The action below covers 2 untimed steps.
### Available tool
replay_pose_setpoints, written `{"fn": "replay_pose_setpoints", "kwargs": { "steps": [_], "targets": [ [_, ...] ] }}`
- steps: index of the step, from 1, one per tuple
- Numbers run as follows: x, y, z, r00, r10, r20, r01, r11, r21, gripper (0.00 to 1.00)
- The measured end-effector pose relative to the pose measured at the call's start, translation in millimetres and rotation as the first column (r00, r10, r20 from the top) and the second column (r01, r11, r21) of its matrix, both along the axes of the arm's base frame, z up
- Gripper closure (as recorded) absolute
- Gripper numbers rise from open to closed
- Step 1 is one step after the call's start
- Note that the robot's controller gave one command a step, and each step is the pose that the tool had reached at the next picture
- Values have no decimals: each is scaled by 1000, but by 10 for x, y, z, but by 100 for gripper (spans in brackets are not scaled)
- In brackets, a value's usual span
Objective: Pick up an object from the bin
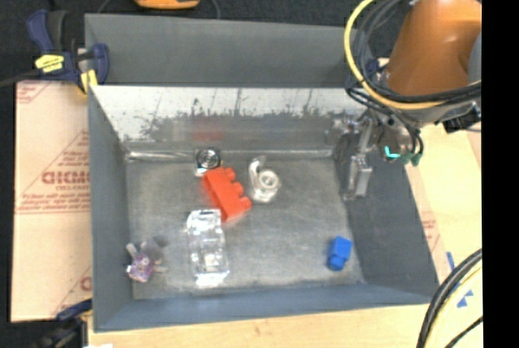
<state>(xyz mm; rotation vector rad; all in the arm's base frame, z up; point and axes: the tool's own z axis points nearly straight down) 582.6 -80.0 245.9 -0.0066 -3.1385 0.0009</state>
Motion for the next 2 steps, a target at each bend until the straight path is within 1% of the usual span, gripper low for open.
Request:
{"fn": "replay_pose_setpoints", "kwargs": {
  "steps": [1,2],
  "targets": [
    [-753,-410,-950,999,37,-5,-37,999,1,0],
    [-875,-474,-1776,982,189,4,-189,982,-1,0]
  ]
}}
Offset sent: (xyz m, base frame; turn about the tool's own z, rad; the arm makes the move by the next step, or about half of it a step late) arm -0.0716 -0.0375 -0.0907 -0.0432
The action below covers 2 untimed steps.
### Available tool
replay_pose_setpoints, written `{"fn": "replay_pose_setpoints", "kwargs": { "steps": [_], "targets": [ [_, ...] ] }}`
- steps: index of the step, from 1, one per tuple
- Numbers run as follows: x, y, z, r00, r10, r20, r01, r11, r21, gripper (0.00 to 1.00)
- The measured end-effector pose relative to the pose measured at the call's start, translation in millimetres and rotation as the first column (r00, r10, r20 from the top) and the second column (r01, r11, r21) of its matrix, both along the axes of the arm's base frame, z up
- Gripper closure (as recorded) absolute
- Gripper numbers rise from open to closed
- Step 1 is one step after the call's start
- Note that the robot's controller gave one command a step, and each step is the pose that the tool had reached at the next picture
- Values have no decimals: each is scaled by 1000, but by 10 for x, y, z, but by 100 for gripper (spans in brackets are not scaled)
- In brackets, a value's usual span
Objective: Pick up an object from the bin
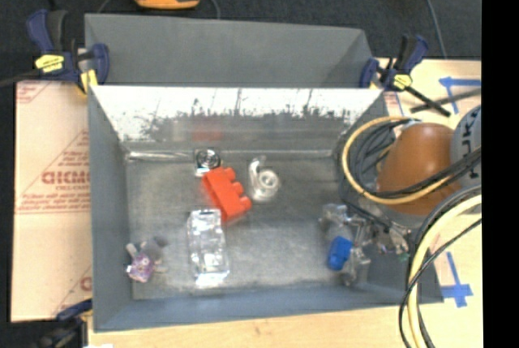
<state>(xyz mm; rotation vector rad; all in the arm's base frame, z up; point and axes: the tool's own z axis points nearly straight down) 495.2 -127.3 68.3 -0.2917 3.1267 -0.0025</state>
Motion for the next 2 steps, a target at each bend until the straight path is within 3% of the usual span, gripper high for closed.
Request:
{"fn": "replay_pose_setpoints", "kwargs": {
  "steps": [1,2],
  "targets": [
    [18,1,30,1000,3,6,-3,1000,-1,100],
    [89,124,1325,999,-32,10,32,999,-1,100]
  ]
}}
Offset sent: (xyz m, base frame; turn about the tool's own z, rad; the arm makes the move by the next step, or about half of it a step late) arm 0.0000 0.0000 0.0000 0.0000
